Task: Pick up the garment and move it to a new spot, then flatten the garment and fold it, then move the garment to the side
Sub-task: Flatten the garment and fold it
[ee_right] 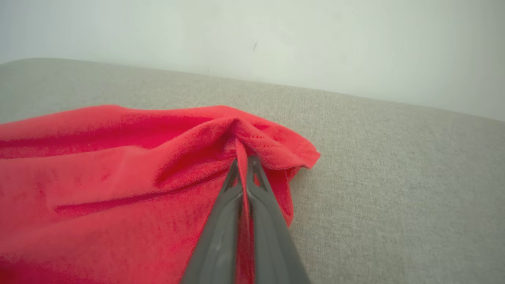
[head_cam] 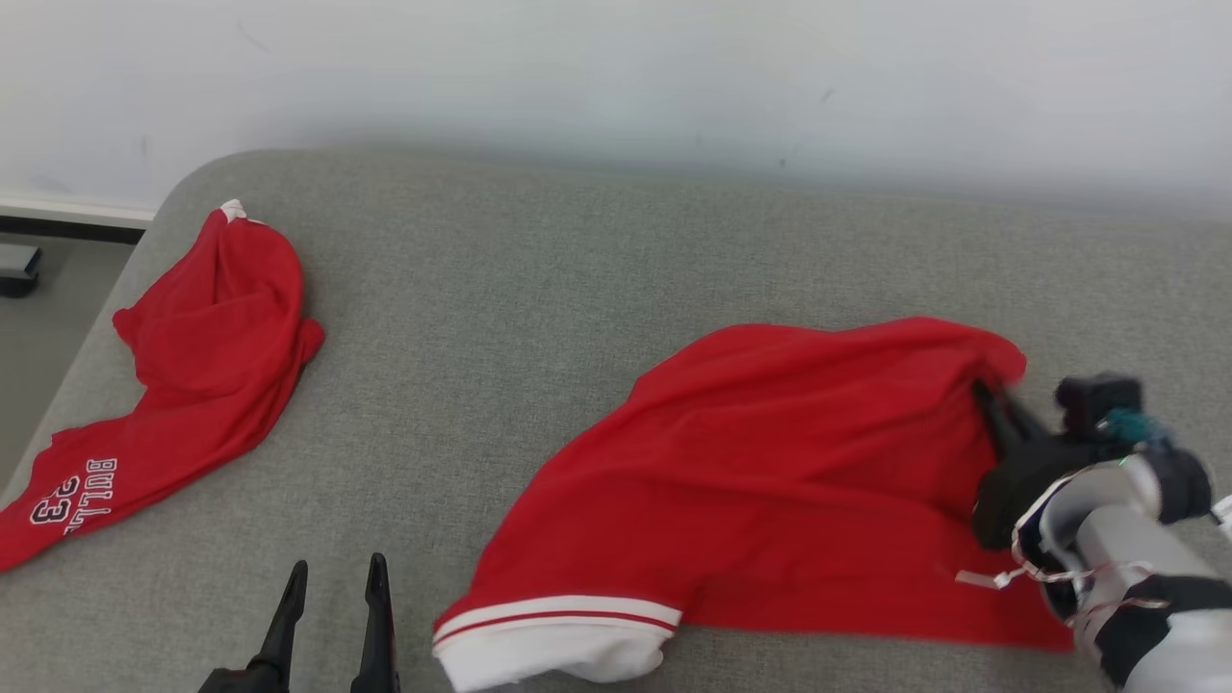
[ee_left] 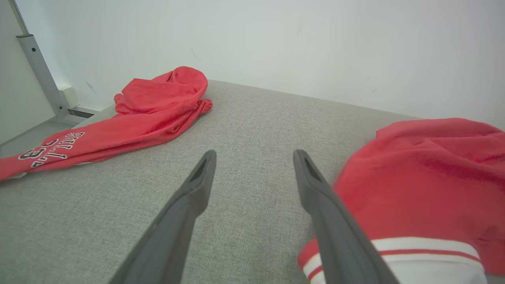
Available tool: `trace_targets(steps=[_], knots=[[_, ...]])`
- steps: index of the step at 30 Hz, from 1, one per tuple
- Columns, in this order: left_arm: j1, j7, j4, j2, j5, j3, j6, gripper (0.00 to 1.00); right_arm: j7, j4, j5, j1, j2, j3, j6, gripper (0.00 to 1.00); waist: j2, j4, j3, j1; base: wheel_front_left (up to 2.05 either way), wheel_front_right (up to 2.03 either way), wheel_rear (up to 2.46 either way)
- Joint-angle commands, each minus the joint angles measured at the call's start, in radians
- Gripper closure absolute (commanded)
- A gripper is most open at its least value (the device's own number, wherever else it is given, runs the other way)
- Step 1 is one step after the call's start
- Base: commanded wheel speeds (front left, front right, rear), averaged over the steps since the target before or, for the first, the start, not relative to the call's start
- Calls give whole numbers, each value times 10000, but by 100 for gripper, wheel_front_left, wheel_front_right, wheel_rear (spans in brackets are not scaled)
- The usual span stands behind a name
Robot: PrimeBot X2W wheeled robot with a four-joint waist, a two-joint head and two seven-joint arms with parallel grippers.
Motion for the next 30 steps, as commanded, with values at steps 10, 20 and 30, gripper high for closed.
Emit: trace_targets(steps=[10, 20, 30], knots=[[264, -30, 54, -8, -127, 11, 30, 0, -620, 115, 389, 189, 11, -324, -22, 75, -1, -422, -463, -1, 0, 0, 0], [548, -32, 143, -10, -131, -39, 45, 0, -797, -788, 371, 984, -331, -1123, -22, 0, -1, -804, -938, -1, 0, 0, 0], [782, -30, 100, -10, -118, -32, -23, 0, -790, -1340, 456, 2921, 66, -1427, -22, 0, -1, -1069, -1100, -1, 0, 0, 0]])
